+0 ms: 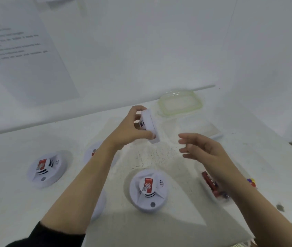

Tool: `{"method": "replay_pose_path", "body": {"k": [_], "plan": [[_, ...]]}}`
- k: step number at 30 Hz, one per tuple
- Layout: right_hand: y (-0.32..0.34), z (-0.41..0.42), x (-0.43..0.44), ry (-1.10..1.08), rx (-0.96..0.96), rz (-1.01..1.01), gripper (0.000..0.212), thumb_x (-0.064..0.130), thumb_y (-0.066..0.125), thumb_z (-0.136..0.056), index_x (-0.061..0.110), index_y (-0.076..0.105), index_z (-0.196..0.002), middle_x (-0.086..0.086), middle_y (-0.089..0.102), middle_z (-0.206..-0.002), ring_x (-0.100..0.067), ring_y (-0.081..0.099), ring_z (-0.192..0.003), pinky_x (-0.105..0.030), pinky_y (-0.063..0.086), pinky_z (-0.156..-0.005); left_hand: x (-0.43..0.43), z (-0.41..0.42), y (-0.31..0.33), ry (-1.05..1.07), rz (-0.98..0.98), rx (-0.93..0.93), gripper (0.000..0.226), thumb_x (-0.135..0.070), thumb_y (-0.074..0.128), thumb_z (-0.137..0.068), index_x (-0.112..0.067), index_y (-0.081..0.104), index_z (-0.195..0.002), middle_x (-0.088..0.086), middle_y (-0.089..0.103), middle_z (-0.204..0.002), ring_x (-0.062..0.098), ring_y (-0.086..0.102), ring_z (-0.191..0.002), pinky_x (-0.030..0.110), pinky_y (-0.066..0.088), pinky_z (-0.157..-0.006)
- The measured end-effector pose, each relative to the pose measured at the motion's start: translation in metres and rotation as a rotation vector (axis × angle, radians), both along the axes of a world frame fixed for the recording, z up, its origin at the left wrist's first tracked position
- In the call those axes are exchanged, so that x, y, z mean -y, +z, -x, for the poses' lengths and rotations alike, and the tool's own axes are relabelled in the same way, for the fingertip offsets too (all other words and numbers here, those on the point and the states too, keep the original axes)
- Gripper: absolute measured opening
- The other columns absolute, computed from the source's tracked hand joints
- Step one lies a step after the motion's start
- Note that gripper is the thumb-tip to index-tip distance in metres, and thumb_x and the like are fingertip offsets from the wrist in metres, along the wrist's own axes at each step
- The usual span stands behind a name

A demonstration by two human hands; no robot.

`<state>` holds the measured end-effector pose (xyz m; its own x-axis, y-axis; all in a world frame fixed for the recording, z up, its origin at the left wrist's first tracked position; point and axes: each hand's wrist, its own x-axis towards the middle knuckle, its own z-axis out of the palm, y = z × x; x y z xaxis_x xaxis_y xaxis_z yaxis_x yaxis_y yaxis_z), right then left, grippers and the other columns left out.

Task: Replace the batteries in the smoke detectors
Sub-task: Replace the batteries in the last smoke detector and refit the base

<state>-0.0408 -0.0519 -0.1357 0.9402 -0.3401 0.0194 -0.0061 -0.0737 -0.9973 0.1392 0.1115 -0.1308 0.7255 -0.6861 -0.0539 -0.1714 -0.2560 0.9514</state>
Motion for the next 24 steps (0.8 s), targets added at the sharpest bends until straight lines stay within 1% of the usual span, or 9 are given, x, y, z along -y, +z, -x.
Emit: {"method": "replay_pose_path", "body": {"k": [3,5,8,10,13,15,17,20,24], "plan": [[0.002,-0.01,0.011,0.051,0.012,-0.057,0.035,0.016,0.056,-0.093,0.039,0.057,-0.12,-0.003,0.062,-0.117,-0.016,0.065,-0.102,-0.031,0.053,-0.088,0.0,0.022,0.01,-0.061,0.219,-0.071,0.081,-0.022,0.08,-0.047,-0.028,0.041,-0.118,0.003,0.06,-0.113,0.006,0.067,-0.086,0.023,0.055,-0.067],[0.003,-0.015,0.018,0.171,0.022,-0.177,0.046,0.028,0.06,-0.089,0.048,0.047,-0.128,0.001,0.062,-0.123,-0.019,0.065,-0.105,-0.034,0.052,-0.09,0.004,0.035,0.014,-0.082,0.299,-0.089,0.084,-0.019,0.084,-0.047,-0.024,0.038,-0.118,0.0,0.063,-0.113,0.008,0.067,-0.094,0.024,0.054,-0.068],[0.008,-0.021,0.028,0.362,0.09,-0.361,0.057,0.024,0.054,-0.086,0.044,0.037,-0.137,-0.001,0.062,-0.127,-0.03,0.064,-0.105,-0.034,0.053,-0.087,0.008,0.05,0.017,-0.086,0.348,-0.112,0.092,-0.036,0.094,-0.046,-0.023,0.036,-0.117,-0.016,0.066,-0.112,0.005,0.064,-0.103,0.024,0.055,-0.072],[0.014,-0.023,0.033,0.432,0.122,-0.416,0.058,0.017,0.051,-0.086,0.038,0.038,-0.138,-0.006,0.062,-0.127,-0.033,0.064,-0.103,-0.034,0.053,-0.085,0.009,0.057,0.017,-0.079,0.333,-0.11,0.091,-0.034,0.093,-0.048,-0.024,0.034,-0.117,-0.02,0.066,-0.112,0.005,0.063,-0.106,0.024,0.055,-0.074],[0.018,-0.025,0.036,0.435,0.097,-0.298,0.057,0.015,0.061,-0.081,0.034,0.047,-0.133,-0.011,0.063,-0.123,-0.031,0.063,-0.106,-0.033,0.054,-0.082,0.008,0.064,0.012,-0.073,0.292,-0.063,0.084,-0.009,0.084,-0.053,-0.026,0.033,-0.118,-0.011,0.066,-0.115,0.013,0.062,-0.109,0.027,0.055,-0.074],[0.018,-0.027,0.035,0.391,0.07,-0.13,0.058,0.014,0.07,-0.074,0.034,0.055,-0.126,-0.006,0.062,-0.121,-0.022,0.063,-0.107,-0.028,0.054,-0.077,0.008,0.069,0.009,-0.073,0.246,-0.018,0.086,0.002,0.08,-0.058,-0.026,0.03,-0.122,-0.008,0.066,-0.112,0.015,0.063,-0.108,0.028,0.056,-0.073],[0.018,-0.028,0.034,0.375,0.069,-0.033,0.06,0.009,0.077,-0.072,0.032,0.057,-0.124,0.001,0.059,-0.122,-0.015,0.061,-0.106,-0.027,0.055,-0.075,0.01,0.074,0.007,-0.066,0.192,0.036,0.088,0.01,0.074,-0.063,-0.026,0.026,-0.128,-0.008,0.065,-0.107,0.015,0.064,-0.105,0.031,0.058,-0.077],[0.021,-0.029,0.033,0.385,0.084,0.02,0.06,0.001,0.075,-0.074,0.029,0.058,-0.124,0.007,0.06,-0.121,-0.011,0.061,-0.106,-0.03,0.057,-0.076,0.013,0.082,0.006,-0.019,0.13,0.134,0.1,0.005,0.081,-0.06,-0.032,0.026,-0.135,-0.014,0.058,-0.115,0.013,0.062,-0.108,0.037,0.058,-0.083],[0.024,-0.03,0.032,0.497,0.084,0.06,0.065,0.007,0.077,-0.07,0.033,0.056,-0.126,0.017,0.06,-0.122,-0.007,0.058,-0.113,-0.032,0.055,-0.087,0.014,0.086,0.007,0.033,0.116,0.232,0.109,-0.009,0.092,-0.049,-0.038,0.032,-0.135,-0.023,0.055,-0.117,0.007,0.06,-0.11,0.029,0.057,-0.082]]}}
